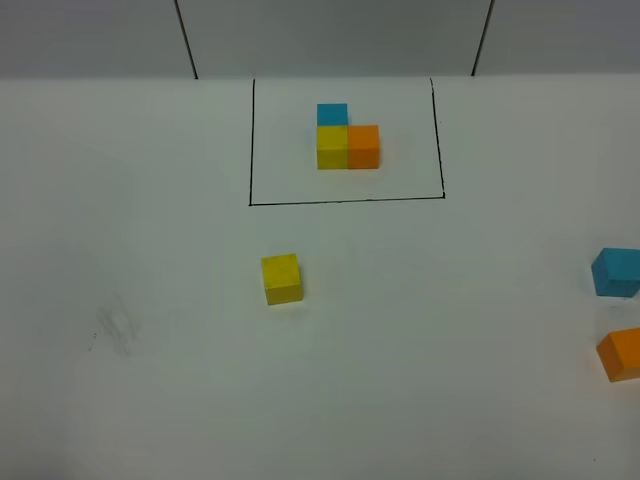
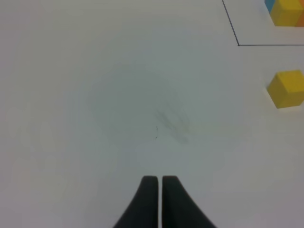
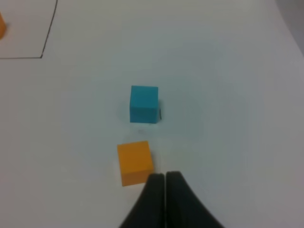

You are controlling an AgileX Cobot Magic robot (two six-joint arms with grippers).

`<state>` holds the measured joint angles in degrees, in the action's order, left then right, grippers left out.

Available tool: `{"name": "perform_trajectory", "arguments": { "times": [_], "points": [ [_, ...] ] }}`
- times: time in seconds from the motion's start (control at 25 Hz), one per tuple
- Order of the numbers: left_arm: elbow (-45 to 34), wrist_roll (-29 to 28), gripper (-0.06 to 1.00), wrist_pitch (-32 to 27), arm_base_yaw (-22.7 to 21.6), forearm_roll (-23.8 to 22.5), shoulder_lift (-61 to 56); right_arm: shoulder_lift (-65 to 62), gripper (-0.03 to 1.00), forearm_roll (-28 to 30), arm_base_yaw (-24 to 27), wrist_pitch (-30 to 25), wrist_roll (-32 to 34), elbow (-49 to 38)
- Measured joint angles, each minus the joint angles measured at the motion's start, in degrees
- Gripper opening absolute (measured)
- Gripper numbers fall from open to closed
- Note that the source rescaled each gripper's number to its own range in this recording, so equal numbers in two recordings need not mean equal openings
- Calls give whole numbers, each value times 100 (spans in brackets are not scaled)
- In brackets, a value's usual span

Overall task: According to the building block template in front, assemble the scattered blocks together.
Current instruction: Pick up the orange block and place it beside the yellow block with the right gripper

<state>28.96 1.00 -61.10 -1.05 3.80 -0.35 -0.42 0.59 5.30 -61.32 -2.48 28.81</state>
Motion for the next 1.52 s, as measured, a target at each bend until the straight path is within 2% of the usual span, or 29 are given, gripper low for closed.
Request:
{"name": "perform_trajectory", "arguments": {
  "times": [1.52],
  "points": [
    [0, 0, 0, 0, 0, 0, 0, 0, 0, 0, 0, 0, 0, 0]
  ]
}}
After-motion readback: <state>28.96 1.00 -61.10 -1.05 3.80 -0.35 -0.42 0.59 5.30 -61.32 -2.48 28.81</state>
